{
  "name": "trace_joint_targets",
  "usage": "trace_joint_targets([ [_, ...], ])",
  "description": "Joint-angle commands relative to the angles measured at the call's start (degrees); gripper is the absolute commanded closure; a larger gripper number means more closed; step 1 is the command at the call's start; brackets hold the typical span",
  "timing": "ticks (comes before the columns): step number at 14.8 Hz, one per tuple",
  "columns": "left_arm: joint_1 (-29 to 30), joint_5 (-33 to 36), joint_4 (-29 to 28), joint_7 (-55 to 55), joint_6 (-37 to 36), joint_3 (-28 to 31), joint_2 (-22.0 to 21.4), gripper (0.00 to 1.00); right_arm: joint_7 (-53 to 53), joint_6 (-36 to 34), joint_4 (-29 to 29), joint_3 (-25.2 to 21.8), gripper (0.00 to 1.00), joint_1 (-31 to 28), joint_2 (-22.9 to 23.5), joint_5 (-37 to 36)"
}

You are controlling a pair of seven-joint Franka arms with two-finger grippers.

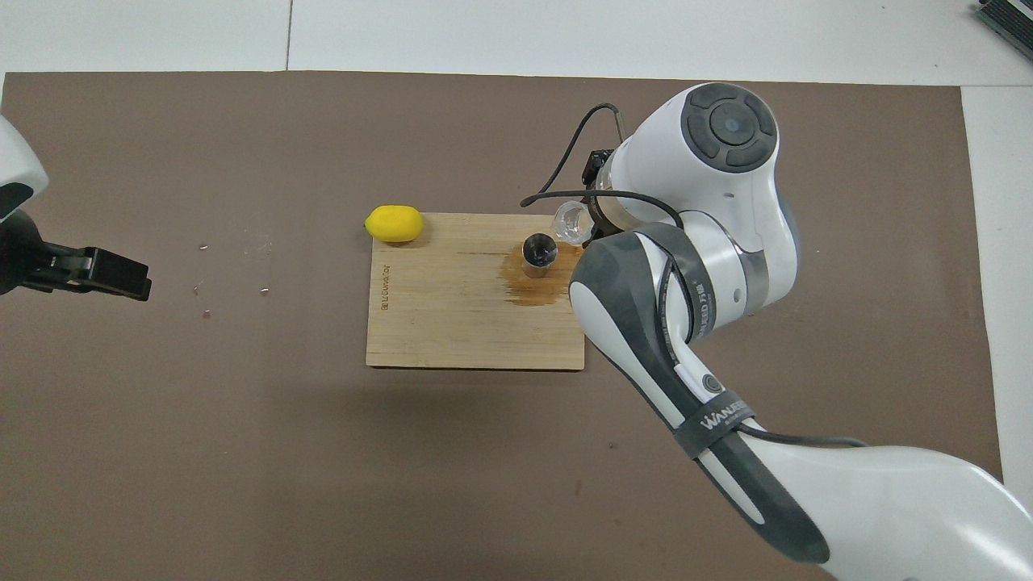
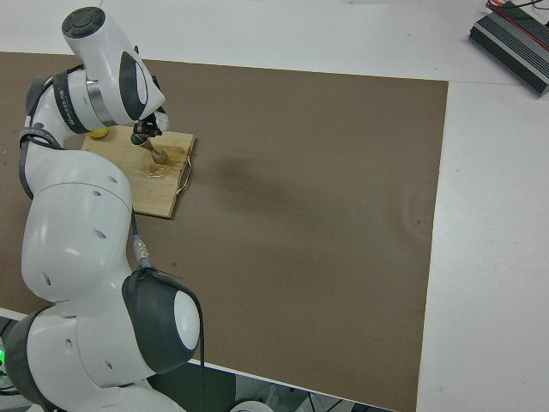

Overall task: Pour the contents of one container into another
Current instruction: 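Carry the glass cup back to its starting spot with the right gripper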

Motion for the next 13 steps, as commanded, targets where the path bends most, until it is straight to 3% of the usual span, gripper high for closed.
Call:
trace_joint_targets([
  [1, 0.73, -0.33, -0.57, -0.48, -0.85, -0.59, -1.13, 0.0, -4.12, -1.09, 0.28, 0.71, 1.0, -3.03, 0.38, 5.39],
  [5, 0.73, -0.33, -0.57, -0.48, -0.76, -0.59, -1.13, 0.0, -11.84, -0.57, -5.25, 0.71, 1.0, -7.86, -1.46, 12.59],
  [7, 0.73, -0.33, -0.57, -0.48, -0.76, -0.59, -1.13, 0.0, -17.64, 0.66, -9.46, 0.63, 1.0, -11.81, -2.87, 20.66],
  [13, 0.73, -0.33, -0.57, -0.48, -0.76, -0.59, -1.13, 0.0, -38.73, 3.3, -23.79, 0.63, 1.0, -21.57, -7.09, 30.1],
])
